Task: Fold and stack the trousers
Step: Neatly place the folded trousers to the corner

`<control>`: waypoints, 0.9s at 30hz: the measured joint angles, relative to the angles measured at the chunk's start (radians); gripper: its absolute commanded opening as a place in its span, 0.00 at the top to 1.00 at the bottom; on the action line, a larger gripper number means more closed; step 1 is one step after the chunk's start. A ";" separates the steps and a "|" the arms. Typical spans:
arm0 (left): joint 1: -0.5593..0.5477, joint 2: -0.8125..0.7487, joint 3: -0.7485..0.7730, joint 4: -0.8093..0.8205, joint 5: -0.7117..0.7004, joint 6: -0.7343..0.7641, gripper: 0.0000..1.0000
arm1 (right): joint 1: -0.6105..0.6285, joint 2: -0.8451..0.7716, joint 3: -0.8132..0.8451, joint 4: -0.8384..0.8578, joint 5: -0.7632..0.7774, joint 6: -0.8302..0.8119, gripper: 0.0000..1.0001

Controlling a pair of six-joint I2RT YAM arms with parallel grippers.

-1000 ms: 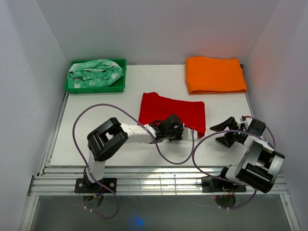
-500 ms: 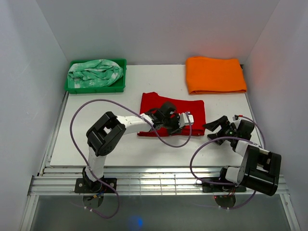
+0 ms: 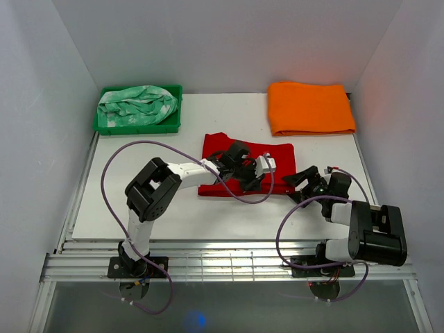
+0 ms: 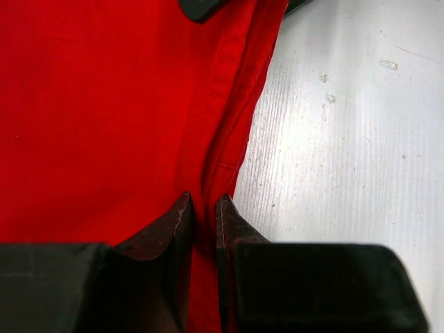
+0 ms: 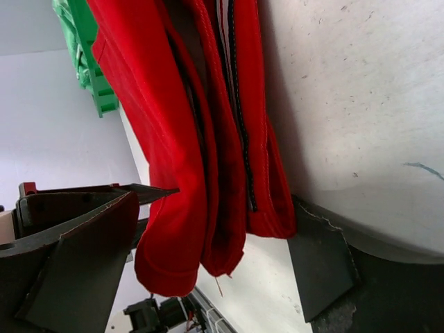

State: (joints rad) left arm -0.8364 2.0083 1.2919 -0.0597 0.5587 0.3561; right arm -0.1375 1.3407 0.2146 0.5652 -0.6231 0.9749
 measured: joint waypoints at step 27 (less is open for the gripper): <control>0.032 0.053 0.050 0.015 0.122 -0.041 1.00 | 0.103 0.145 -0.010 0.276 0.132 0.237 0.10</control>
State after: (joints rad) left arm -0.8047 2.0613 1.3415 -0.0448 0.6804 0.3153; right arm -0.0349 1.4860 0.2043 0.8410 -0.4915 1.2114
